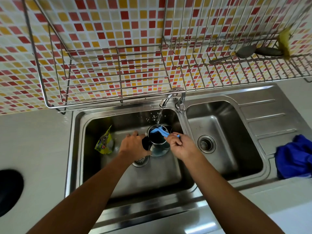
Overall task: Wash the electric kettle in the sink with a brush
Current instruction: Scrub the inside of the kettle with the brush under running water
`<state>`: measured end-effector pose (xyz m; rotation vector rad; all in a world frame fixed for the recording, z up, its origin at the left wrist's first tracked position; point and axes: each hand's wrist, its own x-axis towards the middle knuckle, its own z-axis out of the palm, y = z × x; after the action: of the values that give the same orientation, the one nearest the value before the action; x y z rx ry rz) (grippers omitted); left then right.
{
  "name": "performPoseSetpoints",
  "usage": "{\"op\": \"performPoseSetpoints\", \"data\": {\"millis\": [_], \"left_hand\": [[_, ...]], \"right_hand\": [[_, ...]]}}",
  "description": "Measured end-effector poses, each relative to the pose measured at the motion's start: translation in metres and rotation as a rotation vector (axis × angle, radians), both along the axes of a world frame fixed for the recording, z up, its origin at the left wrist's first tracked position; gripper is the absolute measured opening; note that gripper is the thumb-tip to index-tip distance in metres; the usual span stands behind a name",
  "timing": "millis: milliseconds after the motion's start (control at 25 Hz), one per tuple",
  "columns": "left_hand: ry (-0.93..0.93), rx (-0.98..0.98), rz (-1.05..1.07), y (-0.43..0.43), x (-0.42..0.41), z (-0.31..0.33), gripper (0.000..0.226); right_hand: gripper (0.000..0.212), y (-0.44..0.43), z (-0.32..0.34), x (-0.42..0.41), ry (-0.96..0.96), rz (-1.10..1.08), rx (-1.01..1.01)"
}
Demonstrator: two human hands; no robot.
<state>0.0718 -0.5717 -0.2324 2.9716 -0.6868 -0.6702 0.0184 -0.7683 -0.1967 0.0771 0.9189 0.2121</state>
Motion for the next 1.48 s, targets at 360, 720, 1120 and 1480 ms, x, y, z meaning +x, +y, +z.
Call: {"op": "performPoseSetpoints", "data": {"millis": [360,720,1120,1480], "left_hand": [[-0.009,0.020,-0.013,-0.001,-0.001,0.003,0.086],[-0.029,-0.017,-0.024,0.001,-0.002,0.003,0.076],[-0.032,-0.036,-0.018,0.004,0.000,-0.009,0.079],[-0.064,-0.033,-0.052,0.003,0.001,-0.012,0.080]], "right_hand": [[0.029,0.053,-0.040,0.044,0.069,0.204,-0.354],[0.039,0.005,-0.034,0.004,-0.264,1.519,-2.016],[0.060,-0.052,-0.021,0.065,0.155,1.101,-2.290],[0.081,-0.073,-0.023,0.063,0.194,0.848,-2.068]]}}
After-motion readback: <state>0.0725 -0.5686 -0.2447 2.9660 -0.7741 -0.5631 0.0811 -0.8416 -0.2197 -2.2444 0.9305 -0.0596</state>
